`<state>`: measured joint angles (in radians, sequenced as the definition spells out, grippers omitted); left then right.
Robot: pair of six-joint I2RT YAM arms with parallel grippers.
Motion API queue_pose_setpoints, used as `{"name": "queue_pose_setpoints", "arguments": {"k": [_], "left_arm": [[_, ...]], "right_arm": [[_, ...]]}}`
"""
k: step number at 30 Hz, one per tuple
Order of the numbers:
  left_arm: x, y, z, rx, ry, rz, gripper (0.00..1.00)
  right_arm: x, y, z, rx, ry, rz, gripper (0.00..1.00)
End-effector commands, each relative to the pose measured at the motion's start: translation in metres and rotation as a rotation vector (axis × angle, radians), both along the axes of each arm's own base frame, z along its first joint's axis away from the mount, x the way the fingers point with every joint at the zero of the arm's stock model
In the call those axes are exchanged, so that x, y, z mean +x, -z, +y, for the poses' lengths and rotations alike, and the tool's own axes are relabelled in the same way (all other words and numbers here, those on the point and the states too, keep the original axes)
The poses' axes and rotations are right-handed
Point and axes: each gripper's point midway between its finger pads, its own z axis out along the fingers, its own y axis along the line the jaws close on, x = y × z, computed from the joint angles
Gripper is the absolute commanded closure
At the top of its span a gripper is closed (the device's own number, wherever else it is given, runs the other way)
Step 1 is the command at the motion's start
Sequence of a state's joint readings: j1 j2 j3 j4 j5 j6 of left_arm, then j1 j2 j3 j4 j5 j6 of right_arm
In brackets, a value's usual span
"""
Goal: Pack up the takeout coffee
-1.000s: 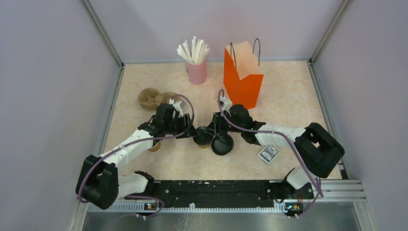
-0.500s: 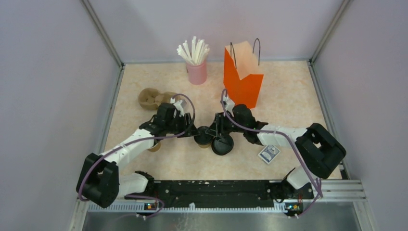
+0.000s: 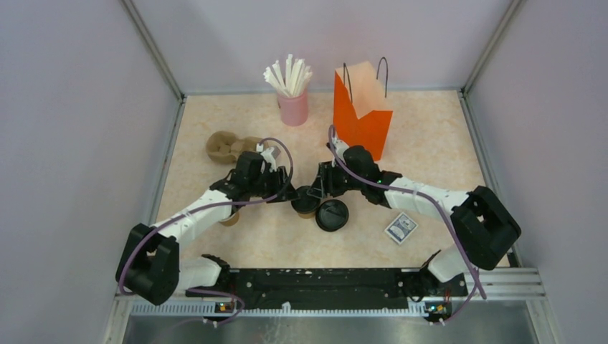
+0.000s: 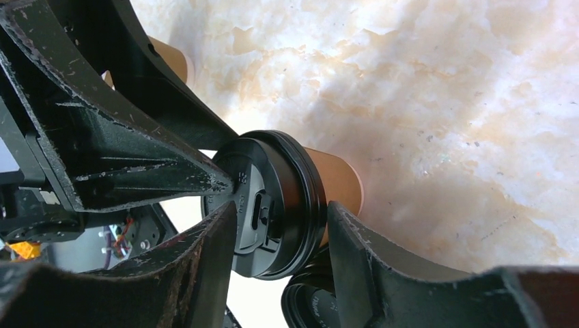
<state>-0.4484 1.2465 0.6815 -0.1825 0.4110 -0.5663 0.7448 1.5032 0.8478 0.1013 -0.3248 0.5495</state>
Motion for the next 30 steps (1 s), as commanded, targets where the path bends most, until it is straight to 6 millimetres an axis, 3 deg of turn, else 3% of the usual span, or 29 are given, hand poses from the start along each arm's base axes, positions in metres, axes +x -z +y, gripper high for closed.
{"name": "queue_pose_setpoints", "arguments": {"k": [1, 5, 12, 22, 30], "left_arm": [[-0.004, 0.024, 0.013, 0.105, -0.017, 0.039, 0.51], [-0.004, 0.023, 0.012, 0.106, -0.016, 0.037, 0.51], [-0.004, 0.022, 0.011, 0.105, -0.017, 0.035, 0.52], [-0.005, 0.023, 0.01, 0.103, -0.013, 0.039, 0.52], [-0.006, 0.022, 0.009, 0.104, -0.013, 0.038, 0.52]], "right_arm": [[0.015, -0.055, 0.002, 0.061, 0.025, -0.139, 0.51], [0.019, -0.059, -0.005, 0.036, 0.058, -0.16, 0.49], [0.009, -0.068, -0.001, 0.068, 0.025, -0.15, 0.54], [0.002, -0.038, 0.01, 0.005, -0.001, -0.102, 0.64], [-0.003, -0.006, 0.004, -0.091, 0.015, -0.078, 0.66]]}}
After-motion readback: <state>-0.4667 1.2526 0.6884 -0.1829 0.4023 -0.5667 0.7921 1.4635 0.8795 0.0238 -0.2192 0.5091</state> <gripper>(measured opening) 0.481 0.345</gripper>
